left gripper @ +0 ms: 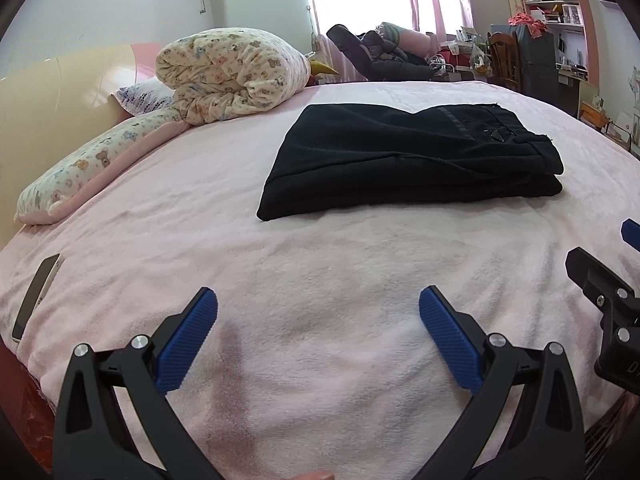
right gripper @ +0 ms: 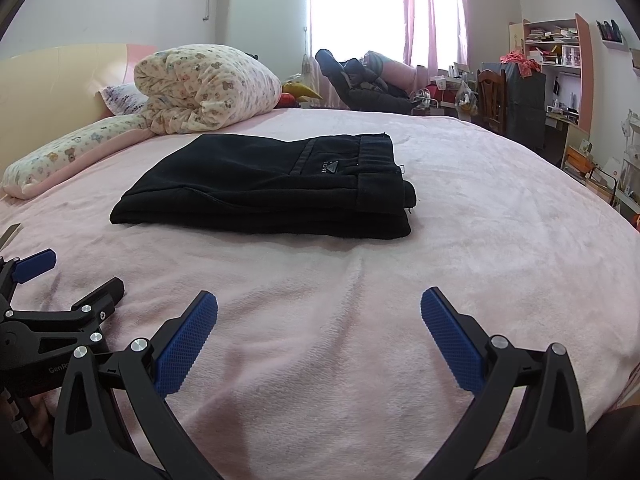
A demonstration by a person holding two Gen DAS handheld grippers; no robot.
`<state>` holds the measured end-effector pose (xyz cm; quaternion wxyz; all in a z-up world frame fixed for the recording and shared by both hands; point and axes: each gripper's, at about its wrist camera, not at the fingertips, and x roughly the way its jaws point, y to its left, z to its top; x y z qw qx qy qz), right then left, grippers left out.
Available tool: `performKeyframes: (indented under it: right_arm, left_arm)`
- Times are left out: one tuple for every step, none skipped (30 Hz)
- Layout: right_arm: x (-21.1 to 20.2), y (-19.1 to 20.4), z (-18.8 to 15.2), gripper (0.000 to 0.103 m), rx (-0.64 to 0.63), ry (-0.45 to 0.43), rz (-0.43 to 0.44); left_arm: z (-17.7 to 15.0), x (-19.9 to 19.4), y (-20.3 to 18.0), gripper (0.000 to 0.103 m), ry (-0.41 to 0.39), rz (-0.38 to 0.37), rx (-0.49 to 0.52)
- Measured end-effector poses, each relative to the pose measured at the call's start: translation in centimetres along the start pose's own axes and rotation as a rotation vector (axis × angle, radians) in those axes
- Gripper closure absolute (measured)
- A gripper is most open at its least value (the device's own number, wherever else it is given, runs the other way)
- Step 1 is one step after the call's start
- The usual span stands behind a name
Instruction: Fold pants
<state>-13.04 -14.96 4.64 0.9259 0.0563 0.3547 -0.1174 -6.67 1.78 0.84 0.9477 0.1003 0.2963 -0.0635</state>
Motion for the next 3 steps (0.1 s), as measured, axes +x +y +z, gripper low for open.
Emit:
performKeyframes:
  right_arm:
    - [-0.01, 0.05, 0.02, 0.001, 0.000, 0.000, 0.002]
    - [-0.01, 0.07, 0.03, 0.001, 0.000, -0.001, 0.001]
    - [-0.01, 0.01, 0.00, 0.001, 0.000, -0.001, 0.000]
  left_arm:
    - [0.00, -0.01, 0.07, 0.002, 0.002, -0.003, -0.004]
    - [0.00, 0.06, 0.12, 0.002, 0.003, -0.005, -0.006]
    - [-0.01, 0.12, 0.14, 0.002, 0.004, -0.006, -0.006]
